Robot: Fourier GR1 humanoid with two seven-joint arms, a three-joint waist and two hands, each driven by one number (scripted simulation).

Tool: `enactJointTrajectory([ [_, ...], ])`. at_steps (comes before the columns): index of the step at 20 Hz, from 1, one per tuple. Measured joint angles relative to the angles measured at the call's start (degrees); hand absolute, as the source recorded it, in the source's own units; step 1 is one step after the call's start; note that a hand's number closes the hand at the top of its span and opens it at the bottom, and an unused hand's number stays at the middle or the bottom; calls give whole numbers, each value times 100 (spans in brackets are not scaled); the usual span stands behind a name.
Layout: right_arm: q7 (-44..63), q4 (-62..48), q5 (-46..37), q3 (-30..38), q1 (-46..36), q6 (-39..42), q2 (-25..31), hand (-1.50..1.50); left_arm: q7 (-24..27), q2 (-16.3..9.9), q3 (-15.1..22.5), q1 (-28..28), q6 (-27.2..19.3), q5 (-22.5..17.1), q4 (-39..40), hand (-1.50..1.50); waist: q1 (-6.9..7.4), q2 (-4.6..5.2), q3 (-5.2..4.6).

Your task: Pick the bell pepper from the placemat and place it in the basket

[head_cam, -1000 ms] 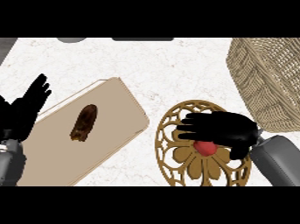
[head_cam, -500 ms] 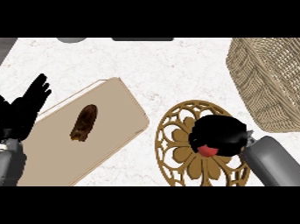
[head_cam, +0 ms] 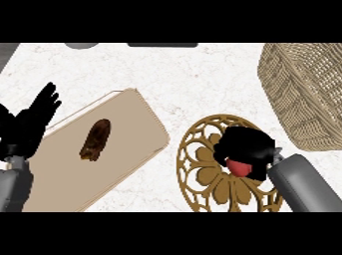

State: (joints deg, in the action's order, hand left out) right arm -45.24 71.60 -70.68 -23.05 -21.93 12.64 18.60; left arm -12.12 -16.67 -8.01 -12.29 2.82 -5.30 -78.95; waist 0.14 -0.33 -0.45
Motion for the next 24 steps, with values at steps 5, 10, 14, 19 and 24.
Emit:
enactJointTrajectory([
  [5,1762,-361,437,1334,2,174,-565,150,6,-38,-82,27,-48,-9,-13,0,-238,64,22],
  [10,3480,-553,888,2528,-128,-245,-1313,150,16,-55,-134,53,-78,-16,-20,0,-281,126,69],
  [14,4669,-472,1344,3268,-568,-1083,-1649,150,25,-26,-81,29,-38,-20,-31,0,-66,136,96],
  [19,6139,-363,1363,3781,-1438,-2436,-1796,150,20,29,98,-79,76,8,-53,0,326,158,58],
  [24,7714,-551,692,4055,-2344,-3661,-1841,150,-17,89,254,-250,129,56,-46,0,587,205,13],
])
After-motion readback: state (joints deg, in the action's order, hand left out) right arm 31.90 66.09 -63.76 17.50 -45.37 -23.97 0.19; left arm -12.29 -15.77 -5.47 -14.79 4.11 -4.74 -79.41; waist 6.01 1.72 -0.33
